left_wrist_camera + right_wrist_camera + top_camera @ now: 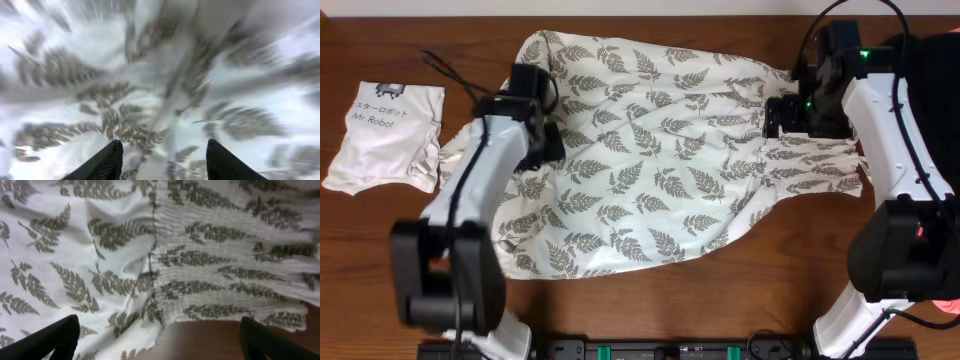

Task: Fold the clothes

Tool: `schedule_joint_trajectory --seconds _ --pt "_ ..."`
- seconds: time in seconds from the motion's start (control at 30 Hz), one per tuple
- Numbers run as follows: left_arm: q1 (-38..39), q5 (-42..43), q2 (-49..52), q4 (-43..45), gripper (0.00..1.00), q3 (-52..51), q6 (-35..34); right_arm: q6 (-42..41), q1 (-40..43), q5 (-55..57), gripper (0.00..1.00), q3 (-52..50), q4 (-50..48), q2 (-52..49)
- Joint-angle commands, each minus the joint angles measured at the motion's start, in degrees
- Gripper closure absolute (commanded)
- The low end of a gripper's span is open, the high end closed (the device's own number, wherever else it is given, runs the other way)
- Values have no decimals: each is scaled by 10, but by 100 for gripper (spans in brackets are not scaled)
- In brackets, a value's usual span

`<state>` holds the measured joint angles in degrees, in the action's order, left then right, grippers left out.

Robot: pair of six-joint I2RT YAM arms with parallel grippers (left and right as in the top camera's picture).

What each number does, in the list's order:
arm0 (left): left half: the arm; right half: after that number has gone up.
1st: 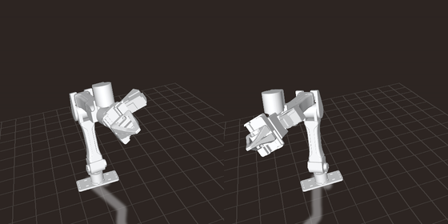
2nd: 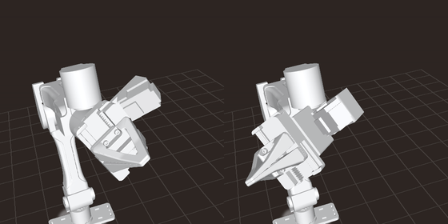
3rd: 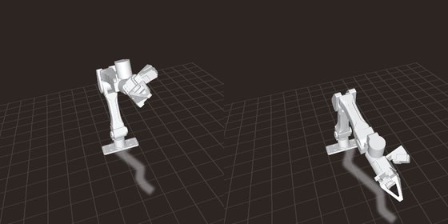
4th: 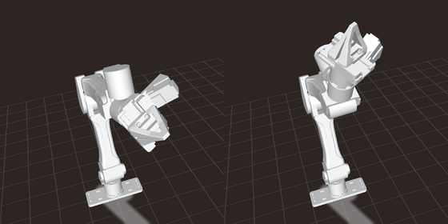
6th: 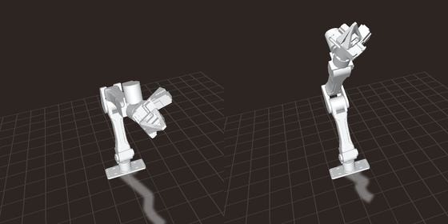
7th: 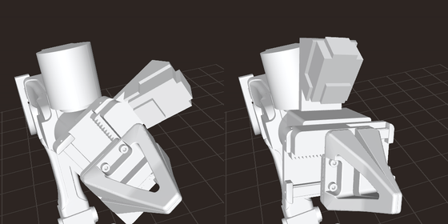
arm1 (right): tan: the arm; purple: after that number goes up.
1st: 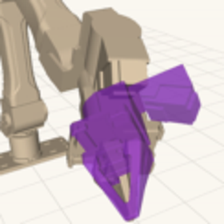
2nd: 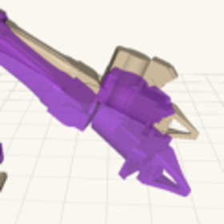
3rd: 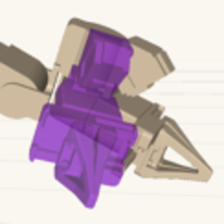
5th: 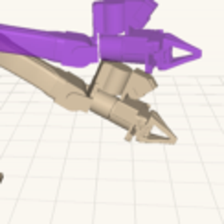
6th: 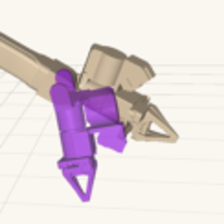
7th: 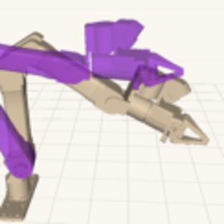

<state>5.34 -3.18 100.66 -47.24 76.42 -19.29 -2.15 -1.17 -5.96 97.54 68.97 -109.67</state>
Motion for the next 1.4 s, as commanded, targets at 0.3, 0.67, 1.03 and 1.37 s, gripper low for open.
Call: schedule_joint_trajectory --seconds 0.3,0.67,1.03,1.37 --pt "-2 -1 -18 147 26 13 151 12 3 8 1 -14 -32 -1" --pt "-2 -55 65 260 27 13 228 11 2 16 1 -49 -55 -1" --pt "-3 -55 140 322 27 13 227 11 2 16 1 -49 -55 -1" --pt "-13 -85 167 350 28 13 234 11 2 16 1 -49 -55 -1"
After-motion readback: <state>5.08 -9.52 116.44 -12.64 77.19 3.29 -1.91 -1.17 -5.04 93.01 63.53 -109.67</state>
